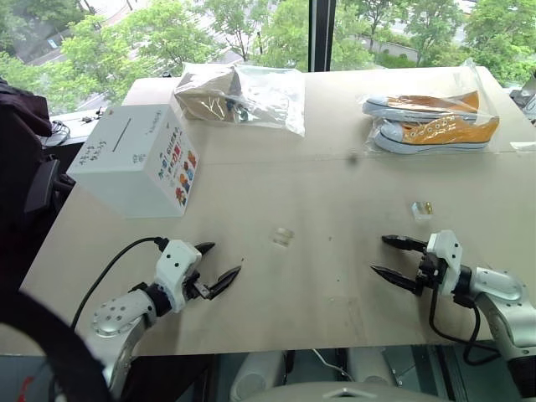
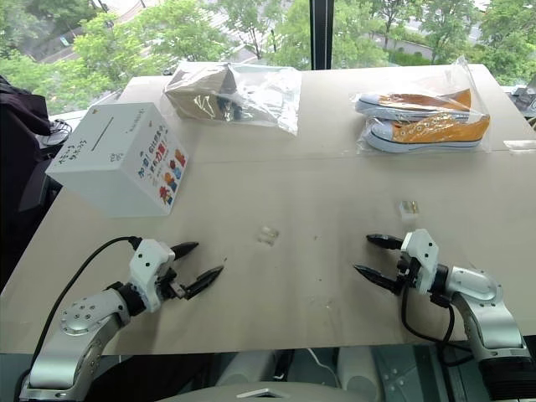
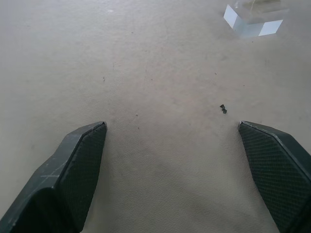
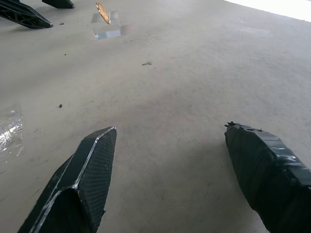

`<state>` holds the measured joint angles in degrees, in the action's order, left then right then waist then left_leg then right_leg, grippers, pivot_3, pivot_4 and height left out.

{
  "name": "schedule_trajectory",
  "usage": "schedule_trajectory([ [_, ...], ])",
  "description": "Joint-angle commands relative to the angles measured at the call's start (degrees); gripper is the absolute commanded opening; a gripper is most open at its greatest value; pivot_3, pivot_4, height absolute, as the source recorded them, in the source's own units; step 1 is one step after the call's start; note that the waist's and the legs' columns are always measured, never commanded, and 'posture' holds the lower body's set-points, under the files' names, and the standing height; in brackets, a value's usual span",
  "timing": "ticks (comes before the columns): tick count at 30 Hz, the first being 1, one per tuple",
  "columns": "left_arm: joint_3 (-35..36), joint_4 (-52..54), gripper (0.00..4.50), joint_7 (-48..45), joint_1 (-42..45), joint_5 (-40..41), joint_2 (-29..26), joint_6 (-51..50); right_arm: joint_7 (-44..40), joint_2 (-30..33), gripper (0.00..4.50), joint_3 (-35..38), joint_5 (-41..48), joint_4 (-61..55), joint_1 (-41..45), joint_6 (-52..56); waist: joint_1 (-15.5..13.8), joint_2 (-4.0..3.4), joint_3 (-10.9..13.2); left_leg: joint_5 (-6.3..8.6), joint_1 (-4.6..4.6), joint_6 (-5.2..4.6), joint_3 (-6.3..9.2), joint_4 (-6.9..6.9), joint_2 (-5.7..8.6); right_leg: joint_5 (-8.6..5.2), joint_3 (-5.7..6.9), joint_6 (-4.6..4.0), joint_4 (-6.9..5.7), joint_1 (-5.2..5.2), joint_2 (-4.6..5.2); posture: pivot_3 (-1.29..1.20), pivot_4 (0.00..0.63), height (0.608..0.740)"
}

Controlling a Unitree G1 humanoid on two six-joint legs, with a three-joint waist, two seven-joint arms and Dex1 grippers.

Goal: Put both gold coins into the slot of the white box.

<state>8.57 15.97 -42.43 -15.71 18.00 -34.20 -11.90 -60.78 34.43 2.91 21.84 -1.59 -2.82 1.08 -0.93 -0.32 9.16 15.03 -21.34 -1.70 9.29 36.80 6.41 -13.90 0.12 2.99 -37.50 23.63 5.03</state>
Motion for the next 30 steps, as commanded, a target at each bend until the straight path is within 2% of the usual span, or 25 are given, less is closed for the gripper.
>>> schedule_trajectory([
  [1, -0.25, 0.02, 4.42, -0.59, -1.93, -0.07, 0.32, 0.4, -0.78, 0.07, 3.85, -0.19, 0.33, -0.52, 0.94, -0.6, 0.0, 0.0, 0.0, 0.0, 0.0, 0.0, 0.0, 0.0, 0.0, 0.0, 0.0, 0.0, 0.0, 0.0, 0.0, 0.0, 0.15, 0.74],
  [11, 0.01, 1.37, 4.42, -0.53, -3.47, 0.8, 0.43, -0.06, -0.93, -0.25, 3.85, -0.37, 0.12, -0.02, 1.43, -0.92, 0.12, 0.01, 0.0, 0.02, 0.01, -0.02, -0.1, 0.0, 0.0, 0.0, -0.08, 0.0, 0.0, 0.02, 0.0, 0.0, 0.15, 0.74],
  [23, 1.82, 2.44, 4.42, -2.3, -2.5, 2.52, -0.05, 2.13, 1.27, -5.07, 3.85, -3.33, -0.31, -0.46, 4.15, -0.5, 0.05, 0.11, 0.07, 0.01, 0.01, -0.02, -0.12, 0.0, -0.02, 0.01, -0.09, 0.0, -0.01, 0.04, -0.02, 0.0, 0.15, 0.74],
  [27, 2.06, 4.66, 4.42, -3.35, -2.18, 4.07, -0.66, 1.45, 2.93, -6.26, 3.85, -0.31, 1.31, 0.46, 5.02, -1.98, 0.08, 0.14, 0.09, 0.01, 0.01, -0.02, -0.13, 0.0, -0.02, 0.01, -0.1, 0.0, -0.02, 0.05, -0.02, 0.0, 0.15, 0.74],
  [30, 2.5, 9.26, 4.42, -4.46, 0.33, 9.2, -1.04, -1.76, 11.62, -8.9, 3.85, 5.95, 0.17, 4.35, 9.86, -6.96, 0.09, 0.18, 0.14, 0.01, 0.01, -0.01, -0.13, 0.01, -0.02, 0.01, -0.1, 0.0, -0.03, 0.05, -0.03, 0.0, 0.15, 0.74],
])
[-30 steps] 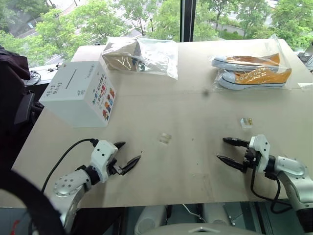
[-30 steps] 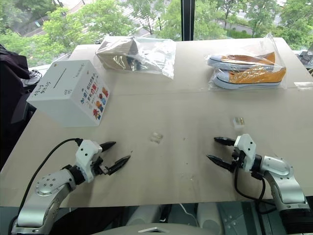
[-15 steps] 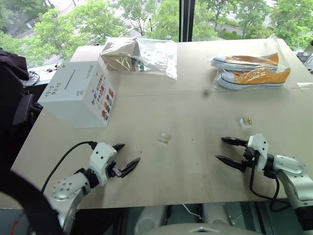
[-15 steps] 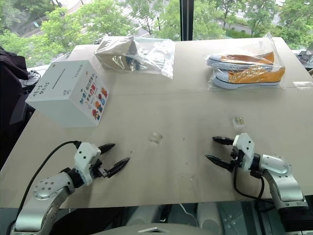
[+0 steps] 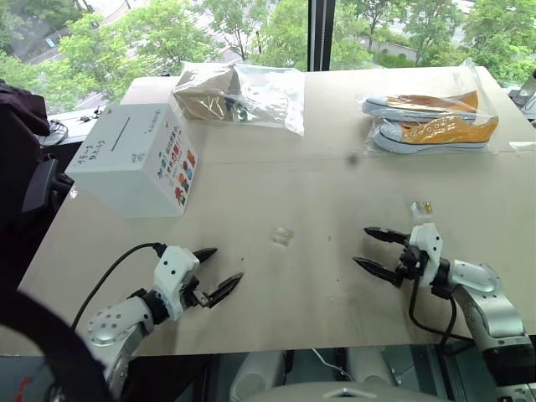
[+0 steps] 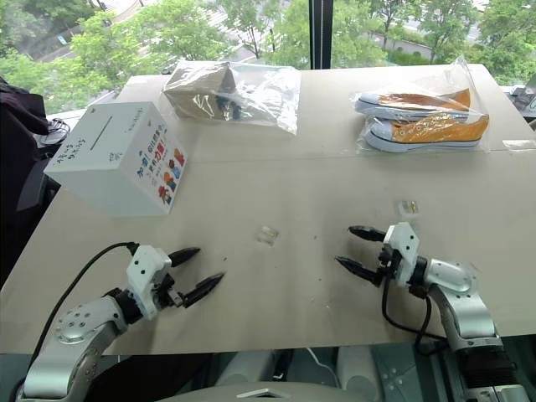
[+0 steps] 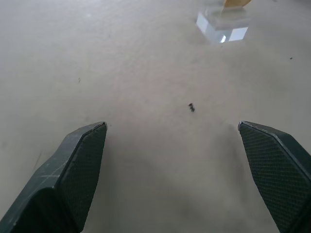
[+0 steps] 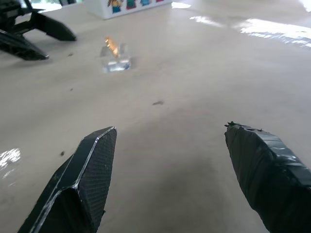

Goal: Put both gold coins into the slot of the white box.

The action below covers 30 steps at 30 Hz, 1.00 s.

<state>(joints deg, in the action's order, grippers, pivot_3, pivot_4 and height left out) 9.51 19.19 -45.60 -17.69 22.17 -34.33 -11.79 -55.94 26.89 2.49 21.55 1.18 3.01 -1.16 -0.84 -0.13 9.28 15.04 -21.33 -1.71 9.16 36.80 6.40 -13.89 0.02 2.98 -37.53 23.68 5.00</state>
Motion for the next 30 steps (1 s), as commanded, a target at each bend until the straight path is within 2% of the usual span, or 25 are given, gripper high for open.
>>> schedule_trajectory([
  [1, 1.69, 7.48, 4.42, -1.6, 3.13, 6.72, -1.02, -2.9, 8.78, -1.7, 3.85, 7.7, -0.14, 2.5, 5.04, -5.87, 0.01, 0.0, 0.04, 0.0, -0.01, 0.0, -0.02, 0.01, 0.0, 0.01, -0.01, -0.01, -0.01, 0.01, 0.0, 0.0, 0.15, 0.74],
  [6, 1.71, 13.39, 4.42, -2.58, 7.53, 13.46, -2.93, -8.24, 15.03, -1.98, 3.85, 10.77, -3.01, 4.64, 6.62, -9.06, 0.01, 0.05, 0.0, -0.15, 0.01, 0.26, -0.01, 0.05, 0.0, 0.01, 0.0, -0.01, -0.12, 0.01, -0.02, 0.0, 0.15, 0.74],
  [12, 0.62, 17.98, 4.42, -2.3, 13.42, 17.43, -5.39, -12.82, 21.57, -0.92, 3.85, 11.55, -5.91, 4.46, 5.06, -5.72, 0.27, 0.05, 0.01, -0.16, 0.09, 0.27, -0.24, 0.04, 0.01, 0.02, -0.27, -0.01, -0.15, 0.04, -0.05, 0.0, 0.15, 0.74],
  [18, -4.51, 18.12, 4.42, -0.3, 18.36, 9.22, -7.46, -12.14, 23.7, -0.22, 3.85, 10.49, -7.23, 3.99, 3.0, -1.75, 0.23, 0.04, 0.01, -0.16, 0.14, 0.27, -0.36, 0.03, 0.0, 0.02, -0.38, -0.02, -0.16, 0.03, -0.08, 0.0, 0.15, 0.74],
  [22, -5.88, 17.47, 4.42, 0.56, 20.18, 7.61, -6.74, -12.06, 24.53, -0.44, 3.85, 10.85, -6.85, 4.61, 3.4, -0.08, 0.3, 0.06, 0.02, -0.15, 0.25, 0.25, -0.66, -0.01, -0.08, 0.02, -0.65, -0.01, -0.16, 0.03, -0.14, 0.0, 0.15, 0.74],
  [24, -6.33, 17.45, 4.5, 0.42, 20.23, 6.64, -6.85, -11.68, 24.59, -0.44, 3.44, 10.97, -6.56, 4.8, 3.47, 0.48, 0.28, 0.06, 0.02, -0.15, 0.26, 0.24, -0.7, -0.01, -0.12, 0.01, -0.67, -0.01, -0.15, 0.03, -0.17, 0.0, 0.15, 0.74],
  [26, -6.28, 17.49, 4.5, 0.42, 20.25, 6.53, -6.69, -11.76, 24.6, -0.45, 2.84, 10.97, -6.55, 4.9, 3.57, 0.62, 0.25, 0.07, 0.03, -0.14, 0.28, 0.24, -0.73, -0.01, -0.17, 0.02, -0.7, -0.01, -0.16, 0.03, -0.2, 0.0, 0.15, 0.74],
  [30, -6.18, 18.09, 4.5, 0.72, 20.06, 6.99, -6.3, -12.26, 24.48, -0.29, 1.21, 11.16, -6.41, 5.33, 3.69, 0.56, 0.27, 0.07, 0.02, -0.14, 0.28, 0.23, -0.77, -0.01, -0.2, 0.02, -0.73, -0.01, -0.15, 0.03, -0.24, 0.0, 0.15, 0.74],
])
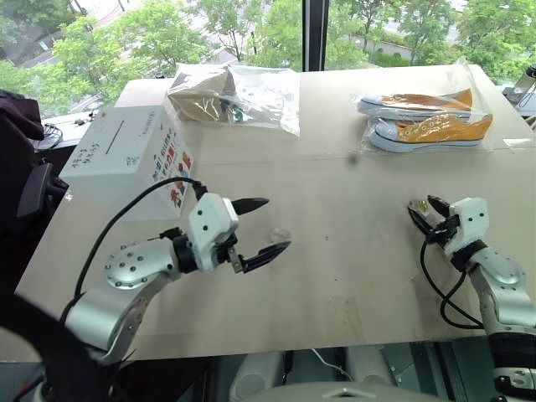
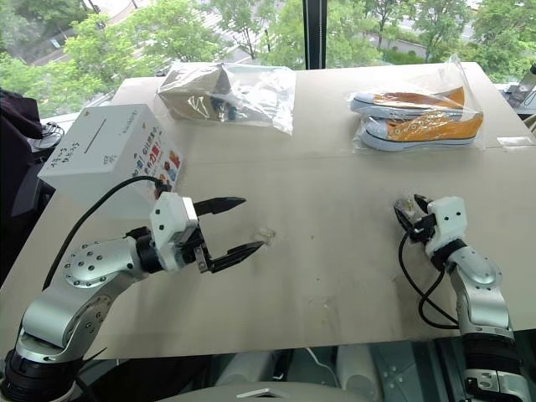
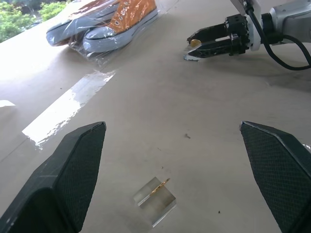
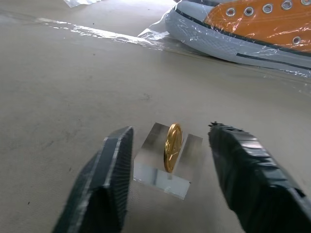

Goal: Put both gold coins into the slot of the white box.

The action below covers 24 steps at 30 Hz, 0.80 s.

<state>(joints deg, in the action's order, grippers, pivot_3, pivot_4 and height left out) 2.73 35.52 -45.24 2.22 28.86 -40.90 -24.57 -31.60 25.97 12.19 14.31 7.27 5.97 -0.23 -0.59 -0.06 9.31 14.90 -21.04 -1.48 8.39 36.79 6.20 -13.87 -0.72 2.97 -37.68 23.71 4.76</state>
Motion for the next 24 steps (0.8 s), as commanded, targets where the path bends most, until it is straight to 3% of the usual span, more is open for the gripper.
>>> schedule_trajectory([
  [1, 0.61, 1.86, 4.5, 0.4, -0.01, 0.35, 0.32, 0.51, 0.13, 0.66, 0.9, 1.47, 0.85, -0.71, 0.76, -0.47, 0.04, 0.01, 0.0, 0.0, 0.02, 0.0, -0.02, 0.0, -0.01, 0.0, -0.02, 0.0, 0.0, 0.0, -0.01, 0.0, 0.15, 0.74],
  [4, 0.52, 2.03, 4.5, 0.46, -0.53, 0.36, 0.59, 0.54, 0.15, 0.8, 0.05, 1.5, 0.78, -0.67, 0.84, -0.85, -0.01, 0.01, 0.0, 0.01, 0.04, -0.01, -0.06, 0.0, -0.04, 0.0, -0.07, 0.0, 0.0, -0.01, -0.06, 0.0, 0.15, 0.74],
  [18, -0.39, 1.12, 4.5, 1.95, -0.71, 0.53, 3.6, 0.21, -1.57, 0.92, 0.05, 2.14, 4.64, -3.09, 1.95, 0.87, -0.01, 0.02, 0.01, 0.02, 0.05, -0.02, -0.13, 0.0, -0.17, 0.0, -0.14, 0.0, 0.01, -0.01, -0.16, 0.0, 0.15, 0.74],
  [24, 0.87, 2.1, 4.5, 7.11, 1.55, 19.78, 12.75, -8.32, 1.84, -5.25, 0.05, 4.22, 32.16, -17.27, 6.03, 24.81, 0.1, 0.04, 0.02, 0.11, 0.06, -0.16, -0.14, 0.01, -0.29, 0.01, -0.16, -0.01, 0.01, -0.01, -0.22, 0.0, 0.15, 0.74],
])
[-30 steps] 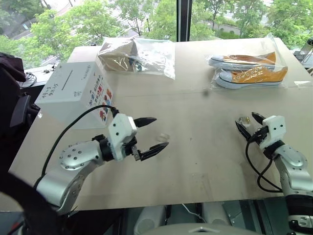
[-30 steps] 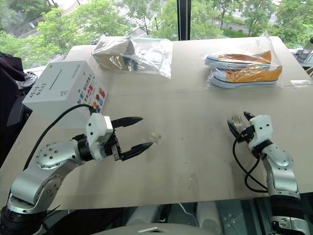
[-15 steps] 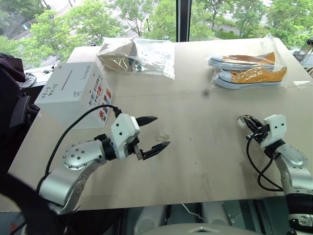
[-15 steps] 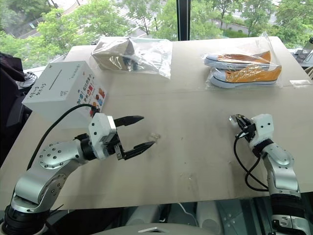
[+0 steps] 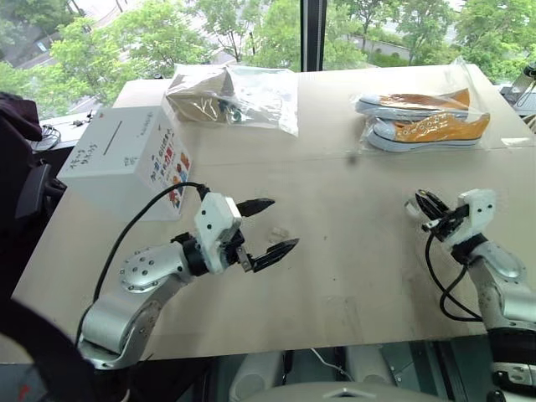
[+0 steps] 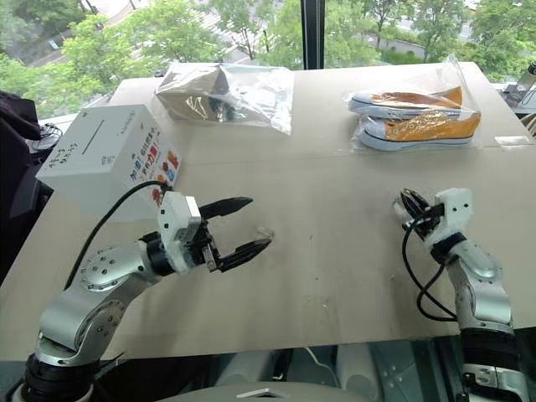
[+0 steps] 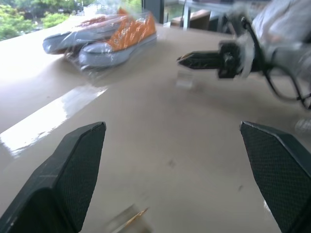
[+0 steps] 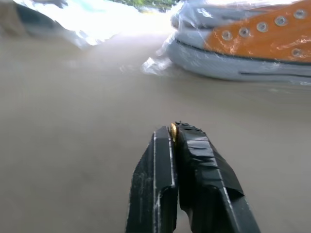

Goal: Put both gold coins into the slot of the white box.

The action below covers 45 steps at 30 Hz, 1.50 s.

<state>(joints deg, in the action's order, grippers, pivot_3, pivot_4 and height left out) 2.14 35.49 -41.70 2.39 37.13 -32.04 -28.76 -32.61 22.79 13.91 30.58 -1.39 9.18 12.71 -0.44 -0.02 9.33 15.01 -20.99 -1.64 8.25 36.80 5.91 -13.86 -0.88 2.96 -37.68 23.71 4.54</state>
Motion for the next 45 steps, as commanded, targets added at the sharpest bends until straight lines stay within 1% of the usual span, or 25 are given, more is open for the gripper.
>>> schedule_trajectory([
  [1, 1.27, 2.22, 4.5, 5.65, 2.07, 16.77, 6.5, -5.28, 4.62, -3.24, 0.05, 2.68, 21.64, -10.8, 3.81, 16.0, -0.13, 0.02, 0.01, 0.01, 0.0, 0.0, 0.02, 0.0, -0.01, 0.0, 0.01, 0.0, 0.0, 0.0, 0.0, 0.0, 0.15, 0.74],
  [3, 1.11, 2.05, 4.5, 9.61, 3.38, 25.02, 10.87, -6.91, 7.89, -5.15, 0.05, 2.6, 29.96, -13.88, 5.53, 21.59, -0.23, 0.07, 0.04, 0.03, -0.03, -0.03, 0.06, 0.03, -0.02, 0.01, 0.04, 0.0, 0.01, 0.0, -0.01, 0.0, 0.15, 0.74],
  [7, 0.33, 0.91, 4.5, 17.17, 5.46, 37.57, 18.2, -7.35, 16.03, -10.51, 0.05, 1.42, 44.32, -17.44, 9.42, 27.11, -0.26, 0.11, 0.05, 0.02, -0.04, 0.03, 0.05, 0.08, -0.01, 0.02, 0.04, 0.03, 0.02, 0.0, -0.01, 0.0, 0.15, 0.74],
  [9, 0.09, 0.82, 4.5, 19.41, 5.94, 40.82, 19.64, -7.43, 19.92, -12.78, 0.05, 0.89, 50.85, -18.46, 11.01, 28.32, -0.15, 0.11, 0.05, -0.01, -0.05, 0.1, 0.02, 0.09, -0.01, 0.03, 0.02, 0.03, 0.03, 0.0, -0.01, 0.0, 0.15, 0.74],
  [11, -0.16, 1.32, 4.5, 20.28, 5.88, 41.86, 19.2, -7.89, 22.63, -13.73, 0.05, 0.73, 54.44, -18.99, 11.95, 28.64, -0.12, 0.11, 0.05, -0.01, -0.04, 0.11, 0.01, 0.09, -0.01, 0.03, 0.01, 0.03, 0.02, 0.0, -0.03, 0.0, 0.15, 0.74],
  [13, -0.15, 1.51, 4.5, 20.58, 5.66, 42.48, 18.52, -7.93, 23.71, -13.61, 0.05, -0.22, 55.68, -19.56, 12.38, 29.21, -0.15, 0.11, 0.05, -0.01, -0.03, 0.11, 0.01, 0.09, -0.01, 0.02, 0.01, 0.03, 0.02, 0.0, -0.05, 0.0, 0.15, 0.74],
  [15, 0.18, 1.39, 4.5, 21.17, 5.48, 43.28, 18.62, -7.32, 22.78, -12.72, 0.05, -1.76, 55.82, -20.63, 12.24, 30.2, -0.15, 0.11, 0.05, -0.01, -0.04, 0.11, 0.0, 0.09, -0.01, 0.02, 0.0, 0.03, 0.04, 0.0, -0.08, 0.0, 0.15, 0.74],
  [19, 1.06, 0.82, 4.5, 22.04, 5.45, 44.33, 18.35, -6.51, 17.63, -9.53, 0.05, -4.84, 50.85, -23.38, 11.53, 30.57, -0.16, 0.11, 0.05, -0.01, -0.04, 0.1, -0.03, 0.09, -0.01, 0.02, 0.0, 0.03, 0.05, 0.0, -0.08, 0.0, 0.15, 0.74],
  [21, 0.93, 0.33, 4.5, 22.01, 5.19, 43.57, 17.4, -6.93, 15.11, -7.91, 0.05, -5.94, 49.38, -24.33, 11.51, 30.71, -0.15, 0.11, 0.05, -0.01, -0.04, 0.1, -0.03, 0.09, -0.01, 0.02, 0.0, 0.03, 0.05, 0.0, -0.09, 0.0, 0.15, 0.74],
  [24, 0.27, -0.67, 4.5, 21.39, 5.21, 42.62, 16.77, -7.15, 12.46, -5.81, 0.05, -6.48, 50.17, -25.5, 12.59, 31.34, -0.16, 0.11, 0.05, 0.0, -0.04, 0.1, -0.04, 0.09, -0.01, 0.02, -0.01, 0.03, 0.06, 0.0, -0.09, 0.0, 0.15, 0.74],
  [28, 0.36, -1.65, 4.5, 21.06, 6.12, 43.35, 16.92, -6.87, 12.39, -5.59, 0.05, -6.93, 53.14, -26.26, 13.43, 31.6, -0.15, 0.11, 0.05, 0.0, -0.05, 0.09, -0.04, 0.08, -0.01, 0.02, -0.01, 0.03, 0.09, 0.0, -0.09, 0.0, 0.15, 0.74],
  [29, 0.4, -1.92, 3.99, 20.81, 6.35, 43.4, 16.9, -6.86, 13.04, -6.09, 0.0, -7.08, 54.19, -26.48, 13.69, 31.38, -0.16, 0.12, 0.05, 0.0, -0.05, 0.09, -0.03, 0.08, -0.01, 0.02, 0.0, 0.03, 0.09, 0.0, -0.09, 0.0, 0.15, 0.74],
  [30, 0.44, -2.09, 3.8, 20.63, 6.49, 43.43, 16.89, -6.85, 13.52, -6.42, 0.0, -7.21, 54.97, -26.62, 13.86, 31.22, -0.16, 0.12, 0.06, 0.0, -0.06, 0.09, -0.03, 0.08, -0.02, 0.02, 0.0, 0.03, 0.09, 0.0, -0.08, 0.0, 0.15, 0.74],
  [32, 0.4, -2.19, 2.99, 20.29, 6.6, 43.65, 16.93, -6.91, 14.78, -7.15, 0.0, -7.52, 56.67, -27.14, 14.05, 30.86, -0.15, 0.12, 0.06, 0.01, -0.06, 0.09, -0.03, 0.08, -0.02, 0.02, -0.01, 0.03, 0.1, 0.0, -0.08, 0.0, 0.15, 0.74],
  [34, 0.21, -2.1, 2.0, 20.12, 6.62, 43.53, 17.05, -6.89, 15.32, -7.56, 0.0, -8.09, 57.19, -27.76, 13.85, 30.85, -0.15, 0.12, 0.06, 0.01, -0.06, 0.09, -0.02, 0.08, -0.02, 0.02, -0.01, 0.03, 0.1, 0.01, -0.08, 0.0, 0.15, 0.74],
  [35, 0.15, -1.94, 1.92, 20.09, 6.61, 43.7, 17.16, -6.86, 15.26, -7.69, 0.0, -8.47, 57.06, -28.1, 13.61, 30.9, -0.15, 0.12, 0.06, 0.01, -0.06, 0.09, -0.02, 0.08, -0.02, 0.02, -0.01, 0.03, 0.12, 0.01, -0.08, 0.0, 0.15, 0.74],
  [36, 0.11, -1.84, 1.51, 20.07, 6.65, 43.77, 17.23, -6.84, 15.27, -7.73, 0.0, -8.74, 57.01, -28.3, 13.49, 30.9, -0.15, 0.12, 0.05, 0.01, -0.06, 0.09, -0.02, 0.08, -0.02, 0.02, -0.01, 0.03, 0.12, 0.01, -0.08, 0.0, 0.15, 0.74],
  [37, 0.04, -1.79, 1.29, 19.97, 6.72, 43.81, 17.28, -6.84, 15.27, -7.69, 0.0, -8.91, 57.03, -28.41, 13.45, 30.89, -0.21, 0.12, 0.06, 0.01, -0.06, 0.09, -0.03, 0.08, -0.02, 0.02, -0.01, 0.03, 0.12, 0.01, -0.08, 0.0, 0.15, 0.74],
  [45, 0.15, -1.05, 1.29, 18.63, 6.62, 45.45, 17.61, -6.66, 14.97, -7.16, 0.0, -9.78, 57.14, -28.35, 13.71, 30.98, -0.17, 0.12, 0.06, 0.02, -0.08, 0.09, -0.02, 0.07, -0.02, 0.02, 0.0, 0.03, 0.16, 0.01, -0.08, 0.0, 0.15, 0.74],
])
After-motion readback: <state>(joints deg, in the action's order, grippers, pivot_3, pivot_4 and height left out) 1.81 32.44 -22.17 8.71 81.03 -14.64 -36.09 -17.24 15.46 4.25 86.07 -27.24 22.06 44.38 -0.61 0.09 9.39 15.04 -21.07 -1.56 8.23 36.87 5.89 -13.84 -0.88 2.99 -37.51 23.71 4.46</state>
